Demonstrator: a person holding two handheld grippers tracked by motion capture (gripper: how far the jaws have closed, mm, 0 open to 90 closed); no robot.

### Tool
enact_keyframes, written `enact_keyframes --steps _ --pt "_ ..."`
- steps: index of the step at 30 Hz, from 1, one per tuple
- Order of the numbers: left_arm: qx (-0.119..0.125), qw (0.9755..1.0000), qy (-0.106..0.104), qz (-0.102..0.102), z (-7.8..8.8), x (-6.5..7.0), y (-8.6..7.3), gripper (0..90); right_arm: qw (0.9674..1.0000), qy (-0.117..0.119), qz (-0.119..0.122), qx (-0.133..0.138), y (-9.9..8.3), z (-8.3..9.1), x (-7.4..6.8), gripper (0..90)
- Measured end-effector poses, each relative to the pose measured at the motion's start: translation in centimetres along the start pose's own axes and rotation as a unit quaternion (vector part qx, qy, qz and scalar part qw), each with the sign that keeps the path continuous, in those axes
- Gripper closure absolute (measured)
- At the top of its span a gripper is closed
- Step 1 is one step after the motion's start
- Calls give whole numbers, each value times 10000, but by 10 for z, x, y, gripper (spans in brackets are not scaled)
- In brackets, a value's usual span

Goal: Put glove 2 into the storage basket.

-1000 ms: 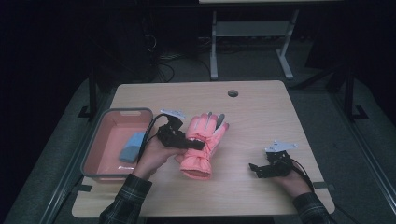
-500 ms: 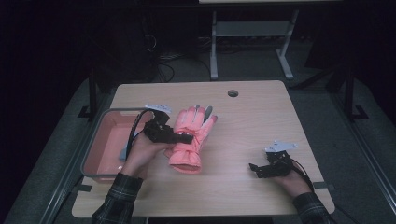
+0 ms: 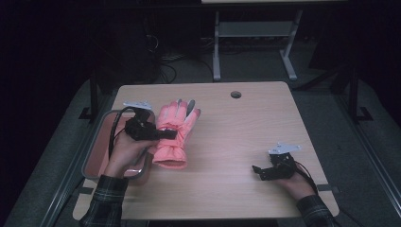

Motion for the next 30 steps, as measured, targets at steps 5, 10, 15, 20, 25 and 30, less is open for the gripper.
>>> enact_keyframes --steps 5,10,15,20,25,30 --pt "35 9999 99 39 14 -6 -7 650 10000 0 -2 0 0 0 0 96" --pt "67 9997 218 124 27 -10 -14 650 10000 3 -4 -2 0 0 0 96" --pt "96 9992 340 200 42 -18 -24 650 10000 3 5 0 0 0 0 96" --pt "199 9982 474 304 58 -27 -32 650 10000 16 -13 -10 0 0 0 96" --pt "277 9963 700 418 78 -36 -41 650 10000 15 -5 -12 0 0 0 96" --pt "311 9944 857 535 94 -44 -51 649 10000 24 6 -8 1 -1 0 96"
Point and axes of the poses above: each handheld gripper's, and its own axes: z roughly backward along the jaws, y roughly out of its top, x roughly to its right, the point moved 7 cm from there along -z, roughly forward along the jaws, and after that the axes turned 13 degrees about -z, right-handed, at the moved point
